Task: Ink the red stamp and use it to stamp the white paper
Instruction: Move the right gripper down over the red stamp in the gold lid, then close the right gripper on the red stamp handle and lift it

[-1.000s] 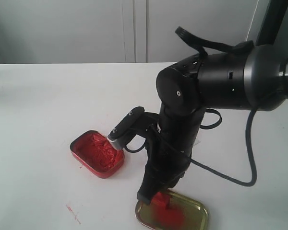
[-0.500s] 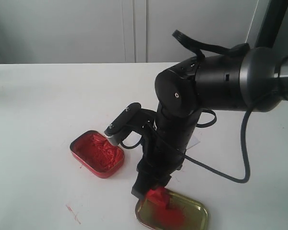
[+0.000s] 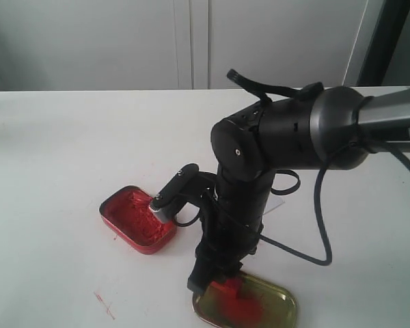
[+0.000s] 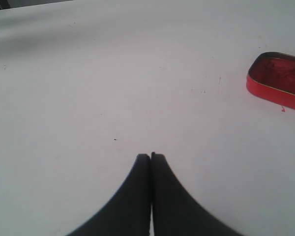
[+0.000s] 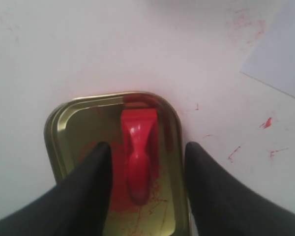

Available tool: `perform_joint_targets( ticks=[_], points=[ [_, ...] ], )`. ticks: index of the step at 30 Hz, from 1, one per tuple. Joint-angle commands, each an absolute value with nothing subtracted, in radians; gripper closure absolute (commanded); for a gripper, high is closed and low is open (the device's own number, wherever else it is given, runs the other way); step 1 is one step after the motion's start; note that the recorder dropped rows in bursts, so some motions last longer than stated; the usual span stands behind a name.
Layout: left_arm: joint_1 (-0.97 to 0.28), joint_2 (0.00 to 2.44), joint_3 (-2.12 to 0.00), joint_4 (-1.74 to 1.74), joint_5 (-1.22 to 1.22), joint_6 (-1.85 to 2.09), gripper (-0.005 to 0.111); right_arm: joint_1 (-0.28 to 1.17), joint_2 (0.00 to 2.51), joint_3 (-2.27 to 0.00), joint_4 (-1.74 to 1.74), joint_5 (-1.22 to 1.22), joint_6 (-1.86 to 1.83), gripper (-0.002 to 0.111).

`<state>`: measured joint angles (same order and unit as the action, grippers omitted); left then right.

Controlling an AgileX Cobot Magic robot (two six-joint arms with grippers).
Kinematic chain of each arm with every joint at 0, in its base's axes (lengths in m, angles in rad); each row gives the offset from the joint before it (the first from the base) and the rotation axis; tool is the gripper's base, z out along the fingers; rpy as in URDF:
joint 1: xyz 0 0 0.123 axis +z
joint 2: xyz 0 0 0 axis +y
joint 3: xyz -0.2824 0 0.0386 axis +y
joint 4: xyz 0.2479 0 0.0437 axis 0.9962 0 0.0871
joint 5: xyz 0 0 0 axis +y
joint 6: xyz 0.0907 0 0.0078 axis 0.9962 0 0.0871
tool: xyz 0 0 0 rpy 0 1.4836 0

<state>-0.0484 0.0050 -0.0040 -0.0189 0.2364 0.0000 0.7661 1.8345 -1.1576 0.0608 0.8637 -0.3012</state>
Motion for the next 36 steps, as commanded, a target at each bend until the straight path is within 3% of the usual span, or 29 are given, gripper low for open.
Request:
perform_joint_targets(
  ticks=[1, 26, 29, 36],
  points=[
    [-0.047, 0.0, 0.0, -0.024, 0.232, 0.0, 0.107, 0.768, 1.847, -1.166, 0.051, 0.861, -0.295, 0.064],
    [-0.047, 0.0, 0.0, -0.024, 0.232, 0.0, 0.107, 0.768, 1.88, -1.166, 0.05, 0.848, -0.285, 0.068],
    [-0.047, 0.0, 0.0, -0.024, 0.232, 0.0, 0.107, 0.768, 1.88, -1.166, 0.05, 0.848, -0.285, 0.075],
    [-0.047, 0.0, 0.0, -0.024, 0.232, 0.0, 0.107, 0.768, 1.88, -1.166, 0.05, 0.849, -0.285, 0.104]
  ],
)
